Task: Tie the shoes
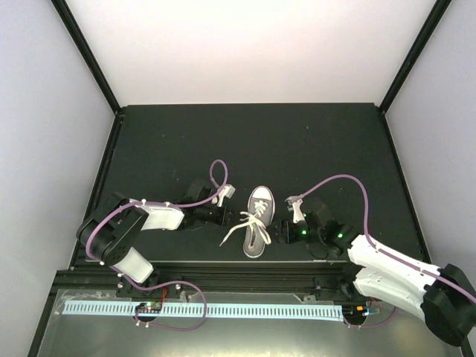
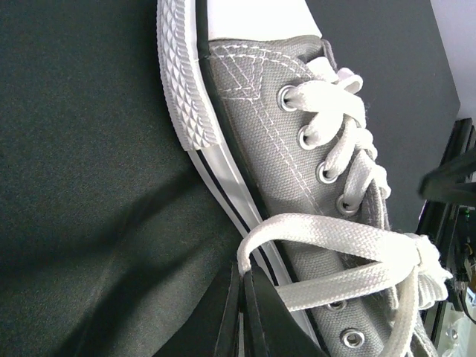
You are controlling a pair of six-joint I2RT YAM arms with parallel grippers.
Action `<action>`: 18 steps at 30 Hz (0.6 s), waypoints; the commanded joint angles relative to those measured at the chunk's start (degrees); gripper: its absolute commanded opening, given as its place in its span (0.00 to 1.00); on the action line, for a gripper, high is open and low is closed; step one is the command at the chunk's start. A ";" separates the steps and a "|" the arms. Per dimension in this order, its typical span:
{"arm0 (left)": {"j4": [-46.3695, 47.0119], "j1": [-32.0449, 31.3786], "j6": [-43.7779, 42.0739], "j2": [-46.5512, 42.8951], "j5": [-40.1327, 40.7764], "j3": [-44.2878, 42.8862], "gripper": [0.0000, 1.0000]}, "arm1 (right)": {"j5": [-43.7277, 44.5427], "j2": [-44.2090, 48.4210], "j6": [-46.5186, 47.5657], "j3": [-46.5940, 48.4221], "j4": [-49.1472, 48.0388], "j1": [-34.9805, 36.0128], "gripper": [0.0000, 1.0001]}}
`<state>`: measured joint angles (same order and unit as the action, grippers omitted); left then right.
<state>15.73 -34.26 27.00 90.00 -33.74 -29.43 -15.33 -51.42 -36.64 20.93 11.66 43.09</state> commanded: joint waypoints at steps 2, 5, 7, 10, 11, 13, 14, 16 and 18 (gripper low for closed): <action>2.28 -0.60 -0.88 -0.95 -1.34 0.21 0.02 | -6.27 -4.57 -4.47 -4.28 -12.05 -3.76 0.65; 2.29 -0.78 -0.86 -1.25 -1.33 0.40 0.02 | -8.63 -6.82 -6.72 -5.05 -17.49 -4.56 0.59; 2.25 -0.82 -0.84 -1.38 -1.24 0.43 0.02 | -10.78 -8.80 -8.31 -5.75 -21.43 -5.33 0.56; 2.52 -0.98 -0.82 -1.55 -1.24 0.47 0.02 | -12.83 -11.61 -9.56 -5.65 -25.33 -5.44 0.51; 2.55 -0.98 -0.77 -1.64 -1.18 0.49 0.02 | -13.17 -12.31 -9.79 -5.52 -26.30 -5.45 0.50; 2.72 -1.05 -0.64 -1.75 -1.08 0.51 0.01 | -13.51 -13.23 -9.57 -5.11 -27.31 -5.43 0.47; 2.82 -1.07 -0.63 -1.79 -1.15 0.56 0.02 | -13.45 -13.67 -9.20 -4.78 -27.18 -5.47 0.45; 2.96 -1.19 -0.40 -1.88 -1.07 0.52 0.02 | -13.39 -14.57 -8.33 -4.33 -26.81 -5.43 0.40; 2.98 -1.21 -0.44 -1.98 -1.10 0.51 0.02 | -13.96 -15.55 -7.69 -3.98 -26.77 -5.49 0.37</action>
<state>16.45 -35.03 27.03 89.60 -33.78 -29.30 -27.46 -65.58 -45.19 15.53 -11.88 38.11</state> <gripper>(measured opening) 0.017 0.391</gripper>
